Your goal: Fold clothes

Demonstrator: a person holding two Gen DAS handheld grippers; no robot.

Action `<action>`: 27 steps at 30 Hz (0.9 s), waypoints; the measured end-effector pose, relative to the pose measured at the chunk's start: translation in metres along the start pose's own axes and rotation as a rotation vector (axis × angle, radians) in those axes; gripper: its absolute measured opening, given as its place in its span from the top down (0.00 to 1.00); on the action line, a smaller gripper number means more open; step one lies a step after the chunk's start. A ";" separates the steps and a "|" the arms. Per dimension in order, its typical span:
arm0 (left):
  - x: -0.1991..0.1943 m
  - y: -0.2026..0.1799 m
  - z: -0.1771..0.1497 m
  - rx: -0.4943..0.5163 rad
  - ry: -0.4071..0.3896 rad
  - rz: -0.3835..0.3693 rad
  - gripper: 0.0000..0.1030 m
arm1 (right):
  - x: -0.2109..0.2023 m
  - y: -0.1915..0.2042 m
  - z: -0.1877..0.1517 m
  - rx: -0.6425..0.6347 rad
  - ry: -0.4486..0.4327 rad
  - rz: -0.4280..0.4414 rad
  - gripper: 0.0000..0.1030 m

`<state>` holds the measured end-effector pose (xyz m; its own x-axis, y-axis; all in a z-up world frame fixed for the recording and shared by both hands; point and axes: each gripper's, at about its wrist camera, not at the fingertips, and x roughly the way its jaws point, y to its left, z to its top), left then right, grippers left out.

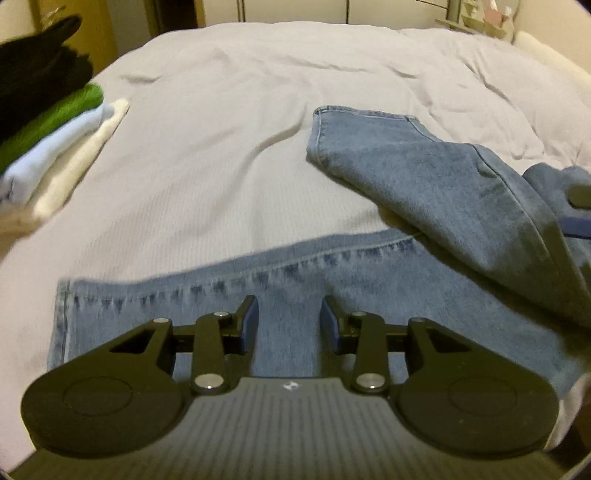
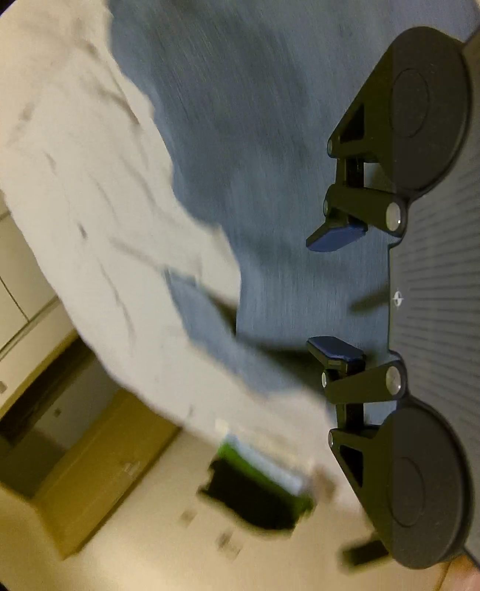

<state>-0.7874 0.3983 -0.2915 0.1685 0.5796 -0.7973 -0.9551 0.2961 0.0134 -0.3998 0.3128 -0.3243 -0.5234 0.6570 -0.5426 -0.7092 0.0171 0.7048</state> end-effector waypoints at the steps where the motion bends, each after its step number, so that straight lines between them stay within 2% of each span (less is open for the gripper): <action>1: -0.003 0.002 -0.002 -0.006 0.002 -0.002 0.67 | 0.007 0.001 0.000 0.034 0.005 0.039 0.47; 3: -0.007 0.005 -0.007 -0.009 0.008 0.006 0.67 | 0.020 0.002 0.000 0.102 0.016 0.117 0.47; 6: -0.015 0.010 -0.012 -0.014 0.016 0.033 0.67 | 0.043 0.015 0.000 0.099 0.027 0.098 0.47; 7: -0.019 0.012 -0.014 -0.019 0.014 0.042 0.67 | 0.050 0.021 0.000 0.069 0.025 0.078 0.56; 8: -0.025 0.016 -0.016 -0.024 0.010 0.050 0.67 | 0.055 0.030 -0.002 0.027 0.017 0.059 0.90; 9: -0.031 0.020 -0.019 -0.030 0.001 0.057 0.67 | 0.061 0.038 -0.003 -0.016 0.009 0.039 0.94; 14: -0.054 0.047 -0.040 -0.072 0.003 0.116 0.67 | 0.049 0.124 -0.055 -0.543 -0.045 0.018 0.95; 16: -0.061 0.054 -0.050 -0.079 0.019 0.136 0.67 | 0.052 0.149 -0.087 -0.733 0.033 0.023 0.94; 18: -0.067 0.057 -0.060 -0.086 0.025 0.139 0.66 | 0.061 0.156 -0.120 -0.834 0.154 -0.010 0.79; 20: -0.073 0.056 -0.068 -0.082 0.029 0.126 0.65 | 0.061 0.143 -0.136 -0.771 0.202 -0.030 0.62; 22: -0.076 0.049 -0.071 -0.073 0.031 0.114 0.65 | 0.047 0.127 -0.136 -0.616 0.190 0.001 0.53; 25: -0.074 0.027 -0.065 -0.022 0.018 0.083 0.65 | 0.015 0.100 -0.114 -0.357 0.088 0.056 0.40; 27: -0.074 0.008 -0.060 0.013 0.000 0.045 0.63 | -0.003 0.076 -0.096 -0.249 0.004 -0.035 0.40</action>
<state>-0.8220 0.3127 -0.2688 0.1256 0.5925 -0.7957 -0.9584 0.2797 0.0570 -0.4976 0.2401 -0.3125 -0.4977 0.6564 -0.5670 -0.8214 -0.1468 0.5511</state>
